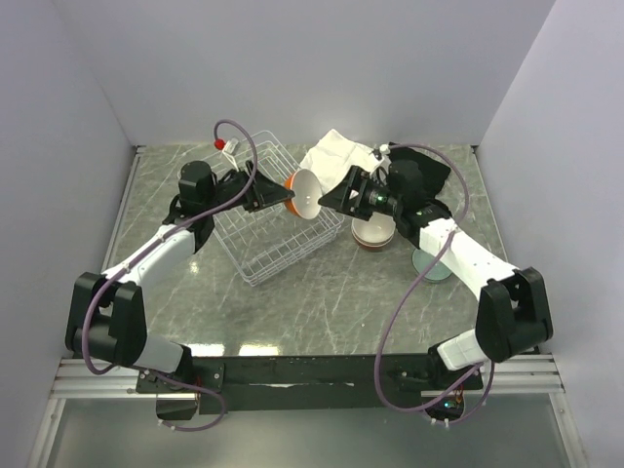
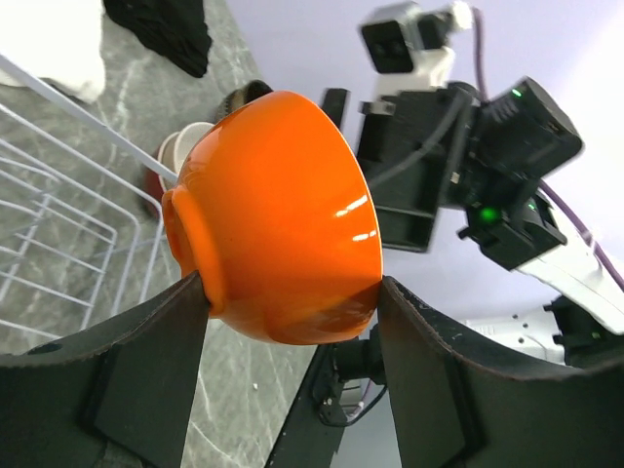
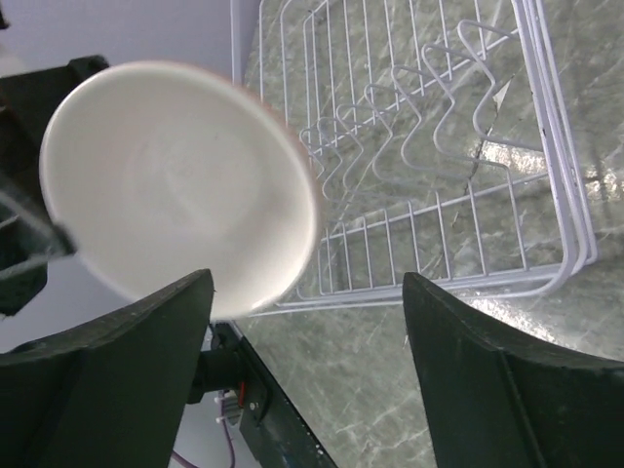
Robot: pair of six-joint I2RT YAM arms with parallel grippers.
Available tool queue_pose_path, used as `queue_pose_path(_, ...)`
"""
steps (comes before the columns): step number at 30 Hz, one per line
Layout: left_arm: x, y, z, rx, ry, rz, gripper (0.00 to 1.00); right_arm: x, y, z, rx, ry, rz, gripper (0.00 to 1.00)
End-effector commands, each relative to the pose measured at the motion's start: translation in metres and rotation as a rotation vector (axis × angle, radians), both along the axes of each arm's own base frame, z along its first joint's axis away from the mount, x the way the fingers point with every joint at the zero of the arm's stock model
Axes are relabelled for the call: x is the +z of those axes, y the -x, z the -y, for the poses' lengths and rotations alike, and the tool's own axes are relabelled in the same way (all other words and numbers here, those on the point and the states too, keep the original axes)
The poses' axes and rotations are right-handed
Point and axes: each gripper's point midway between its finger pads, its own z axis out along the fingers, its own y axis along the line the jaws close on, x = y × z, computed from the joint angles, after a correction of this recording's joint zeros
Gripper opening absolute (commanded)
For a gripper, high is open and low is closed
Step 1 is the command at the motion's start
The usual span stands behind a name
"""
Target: Unload the bowls from the dish rack
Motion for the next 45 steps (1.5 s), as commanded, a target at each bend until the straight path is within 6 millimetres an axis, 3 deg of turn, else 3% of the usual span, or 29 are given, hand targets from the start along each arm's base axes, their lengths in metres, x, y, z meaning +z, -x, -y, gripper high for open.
queue_pose_path(1,0.037,0.018,0.009,-0.046,0.072,0.118,0.13,0.025,-0.010,-0.016,0.033,-0.063,0.049,0.81)
queue_pose_path(6,0.035,0.027,0.021,-0.077,0.087,0.100,0.14,0.026,-0.014,-0.018,0.036,-0.065,0.049,0.66)
queue_pose_path(9,0.033,0.031,0.025,-0.091,0.096,0.092,0.14,0.026,-0.013,-0.019,0.041,-0.070,0.050,0.51)
queue_pose_path(15,0.024,0.028,0.026,-0.076,0.062,0.075,0.15,0.025,-0.007,-0.014,0.036,-0.040,0.052,0.12)
queue_pose_path(17,0.019,0.026,0.025,-0.070,0.031,0.084,0.22,0.024,-0.004,-0.009,0.027,-0.014,0.052,0.00)
queue_pose_path(21,0.013,0.018,0.020,-0.033,-0.074,0.116,0.44,0.024,-0.001,0.004,-0.007,0.053,0.060,0.00)
queue_pose_path(22,0.004,0.014,0.015,-0.001,-0.120,0.089,0.55,0.022,0.004,0.008,-0.009,0.084,0.053,0.00)
queue_pose_path(23,0.000,0.011,0.012,0.008,-0.170,0.125,0.59,0.022,0.003,0.014,-0.032,0.105,0.054,0.00)
queue_pose_path(25,0.006,0.000,0.003,0.077,-0.234,0.166,0.72,0.019,0.009,0.029,-0.059,0.154,0.041,0.00)
queue_pose_path(31,-0.015,-0.020,-0.041,0.250,-0.530,0.214,0.98,-0.001,0.026,0.094,-0.205,0.314,-0.034,0.00)
queue_pose_path(34,-0.030,-0.032,-0.078,0.386,-0.719,0.250,0.99,-0.011,0.040,0.131,-0.288,0.357,-0.081,0.00)
queue_pose_path(41,-0.068,-0.028,-0.138,0.572,-1.033,0.256,0.99,-0.039,0.078,0.219,-0.571,0.447,-0.247,0.00)
queue_pose_path(45,-0.081,-0.025,-0.142,0.620,-1.114,0.302,0.99,-0.063,0.092,0.253,-0.716,0.515,-0.363,0.00)
